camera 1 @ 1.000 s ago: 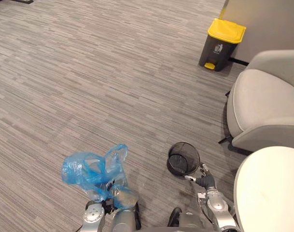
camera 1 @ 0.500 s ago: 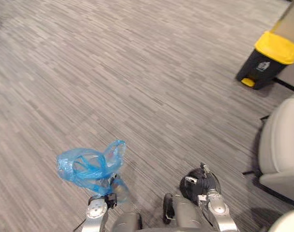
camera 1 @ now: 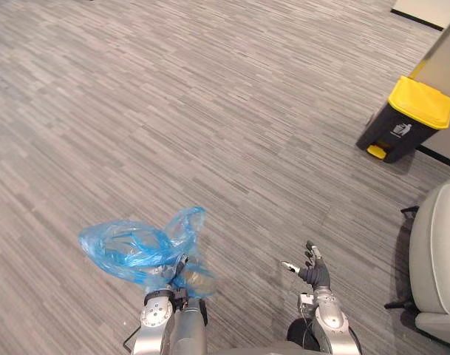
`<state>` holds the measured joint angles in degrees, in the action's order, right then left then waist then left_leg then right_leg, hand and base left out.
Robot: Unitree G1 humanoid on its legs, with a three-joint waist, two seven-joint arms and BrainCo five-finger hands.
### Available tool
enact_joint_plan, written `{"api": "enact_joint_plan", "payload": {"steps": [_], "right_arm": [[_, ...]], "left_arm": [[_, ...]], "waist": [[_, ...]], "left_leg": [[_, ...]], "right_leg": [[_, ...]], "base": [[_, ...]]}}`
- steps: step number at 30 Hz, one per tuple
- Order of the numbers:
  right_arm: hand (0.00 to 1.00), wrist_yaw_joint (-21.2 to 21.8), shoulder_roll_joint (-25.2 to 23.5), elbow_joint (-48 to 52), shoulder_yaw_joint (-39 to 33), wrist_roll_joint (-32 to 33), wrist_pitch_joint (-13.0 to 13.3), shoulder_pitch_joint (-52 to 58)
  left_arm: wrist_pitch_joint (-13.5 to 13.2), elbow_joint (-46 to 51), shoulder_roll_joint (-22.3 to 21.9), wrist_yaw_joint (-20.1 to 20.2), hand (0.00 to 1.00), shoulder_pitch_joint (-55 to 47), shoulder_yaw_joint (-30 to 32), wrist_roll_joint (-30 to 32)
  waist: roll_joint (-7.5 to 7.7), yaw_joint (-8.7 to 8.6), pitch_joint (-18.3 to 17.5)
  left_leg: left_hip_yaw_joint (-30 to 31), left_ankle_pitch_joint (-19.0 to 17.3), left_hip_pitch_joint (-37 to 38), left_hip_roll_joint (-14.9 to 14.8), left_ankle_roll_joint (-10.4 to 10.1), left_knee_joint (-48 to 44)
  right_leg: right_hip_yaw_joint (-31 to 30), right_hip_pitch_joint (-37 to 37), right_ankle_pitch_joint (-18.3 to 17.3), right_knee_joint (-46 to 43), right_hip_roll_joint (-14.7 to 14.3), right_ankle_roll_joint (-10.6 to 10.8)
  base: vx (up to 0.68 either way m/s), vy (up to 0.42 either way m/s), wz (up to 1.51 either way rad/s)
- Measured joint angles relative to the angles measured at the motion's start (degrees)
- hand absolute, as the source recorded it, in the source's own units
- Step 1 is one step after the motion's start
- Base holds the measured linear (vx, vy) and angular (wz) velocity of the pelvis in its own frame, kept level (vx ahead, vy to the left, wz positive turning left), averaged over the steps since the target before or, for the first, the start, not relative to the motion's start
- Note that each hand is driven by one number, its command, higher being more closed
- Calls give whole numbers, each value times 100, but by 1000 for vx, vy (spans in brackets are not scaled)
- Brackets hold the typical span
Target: Gather rubbish on tea table into small bin, then transfer packed bag to large trash can.
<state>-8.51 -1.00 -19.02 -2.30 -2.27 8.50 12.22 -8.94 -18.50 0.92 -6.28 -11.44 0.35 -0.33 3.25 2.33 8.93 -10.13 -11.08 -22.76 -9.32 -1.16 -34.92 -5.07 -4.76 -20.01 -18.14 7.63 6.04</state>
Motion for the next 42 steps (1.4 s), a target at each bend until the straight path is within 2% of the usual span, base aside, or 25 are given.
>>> {"api": "enact_joint_plan", "payload": {"steps": [2,3,5,6,8,11,13,14,15,18,20,21,24,25,27,28,30,31,32,33,35,37,39,40,42], "right_arm": [[0,12,-22,-74,10,-1,-1,-32],[0,17,-36,-159,0,-1,0,-50],[0,31,-26,-348,2,-5,-7,-87],[0,73,-28,-536,5,-11,-16,-84],[0,110,-90,-644,47,-24,-25,-116],[0,108,-16,-951,52,-62,-6,-367],[0,101,139,-1381,57,-62,-17,-584],[0,99,269,-1578,55,-68,-21,-596],[0,97,376,-1663,45,-70,-49,-718],[0,100,440,-1561,-18,-69,-83,-741],[0,105,428,-1410,42,-69,-123,-536],[0,103,314,-1073,82,-67,-110,-446],[0,94,250,-627,40,-59,-82,-458],[0,95,204,-655,43,-58,-87,-497],[0,94,204,-655,38,-57,-90,-538],[0,92,206,-653,24,-57,-92,-535],[0,81,296,-635,3,-57,-91,-529],[0,72,267,-795,11,-54,-124,-616],[0,101,226,-891,84,-56,-118,-623],[0,97,214,-962,81,-58,-111,-704],[0,95,208,-1123,45,-62,-111,-861],[0,98,202,-1140,44,-72,-110,-906],[0,100,189,-1176,48,-133,-110,-862],[0,103,188,-1177,50,-158,-110,-828],[0,113,179,-1225,71,-286,-123,-764]], "left_arm": [[0,35,70,-4,100,-126,-3,0],[3,37,149,-5,100,-155,-24,-2],[2,37,209,-16,100,-139,-33,-4],[-2,35,274,-24,100,-143,-65,-8],[-8,31,406,-32,100,-135,-69,-13],[-12,-259,461,-16,100,-43,-61,-17],[-9,-634,513,0,100,94,-28,-16],[10,-893,442,2,100,186,-23,-19],[21,-891,408,10,100,187,-20,-20],[12,-899,342,13,100,379,-14,-12],[7,-851,224,18,100,348,-9,-7],[-13,-732,141,40,100,200,-6,-7],[-30,-449,49,107,100,23,34,-14],[-31,-435,54,104,100,-9,41,-18],[-30,-435,58,103,100,-76,52,-18],[-29,-435,50,104,100,-117,51,-18],[-28,-430,-13,105,100,-138,42,-17],[-24,-524,-18,102,100,-86,55,-16],[-17,-594,53,88,100,-63,88,-18],[-40,-580,50,85,100,-44,179,-20],[-24,-587,90,86,100,-40,201,-19],[-24,-566,137,83,100,-72,179,-19],[-18,-573,169,73,100,-167,55,-20],[-11,-574,168,67,100,-167,2,-20],[-9,-559,281,4,100,-140,-48,-23]], "waist": [[6,18,-3],[27,-1,-12],[44,-8,-21],[19,-47,-25],[20,-150,-30],[52,-236,-53],[79,-379,-64],[19,-463,-102],[-173,-388,-139],[-312,-477,-53],[-353,-457,-26],[-364,-373,-14],[-383,-147,-6],[-374,-60,1],[-365,16,34],[-378,15,56],[-483,17,33],[-391,60,101],[-196,13,-16],[-152,61,-42],[-140,42,-48],[-148,44,-43],[-136,13,-31],[-138,9,-26],[-182,-109,2]], "left_leg": [[-418,-236,352,-69,-22,190],[-696,-327,650,-106,-58,398],[-1042,-454,1094,-56,-86,754],[-1178,-470,1407,-45,-95,1023],[-1308,-498,1689,-51,-134,1310],[-1437,-523,2150,-82,-209,1780],[-1523,-506,2490,-112,-462,1898],[-1352,-605,2727,-122,-621,1936],[-1192,-520,2680,-267,-655,1887],[-790,-211,2778,-331,-737,1432],[-511,354,2528,-602,-605,27],[-366,344,2067,-817,-623,-1269],[-290,-124,1053,-871,-396,-2512],[-283,-279,689,-799,-177,-2286],[-207,-420,425,-653,0,-1656],[-126,-423,284,-534,9,-1164],[272,-124,207,-225,-277,492],[109,172,357,-56,-301,544],[-32,174,430,123,-282,698],[-112,73,426,186,-173,624],[-241,-147,466,261,73,450],[-443,-356,766,348,150,589],[-720,-493,1467,447,208,1062],[-755,-524,1599,456,236,1139],[-849,-593,2203,433,184,1519]], "right_leg": [[-259,250,110,-472,59,174],[-236,649,240,-1189,152,409],[33,1182,671,-2193,347,468],[287,1472,837,-2697,442,336],[753,1910,507,-2969,458,-37],[1767,2803,304,-2467,213,-311],[2263,2955,785,-1248,-26,-541],[2265,2796,1488,-838,-221,-1170],[2245,2812,1456,-877,-393,-1243],[2305,2552,929,-1106,-394,-1203],[2360,1875,852,-806,-554,-1229],[2247,1376,847,-458,-648,-1236],[1762,708,718,182,-797,-1138],[1552,561,655,249,-793,-1050],[1382,402,502,200,-706,-900],[1309,309,377,129,-622,-785],[1119,337,-23,-224,-475,-420],[897,322,-164,-362,-328,-283],[783,294,-98,-129,-167,-238],[684,289,47,115,-137,-206],[458,251,108,123,-18,-131],[298,415,185,-450,108,21],[332,1145,619,-2324,319,601],[392,1315,647,-2720,363,573],[958,1980,376,-3528,451,92]], "base": [[201,177,-115],[83,88,-88],[144,77,-96],[160,38,-84],[225,-32,-71],[260,-80,-60],[521,-146,-9],[614,-119,-34],[517,-87,-41],[486,-135,-7],[478,-110,-13],[343,-20,-51],[331,64,-74],[354,188,-87],[299,225,-49],[338,315,-37],[310,314,-41],[355,285,-25],[412,287,-34],[418,270,-22],[333,203,-35],[308,173,-40],[287,99,-48],[306,48,-37],[320,-4,-22]]}}
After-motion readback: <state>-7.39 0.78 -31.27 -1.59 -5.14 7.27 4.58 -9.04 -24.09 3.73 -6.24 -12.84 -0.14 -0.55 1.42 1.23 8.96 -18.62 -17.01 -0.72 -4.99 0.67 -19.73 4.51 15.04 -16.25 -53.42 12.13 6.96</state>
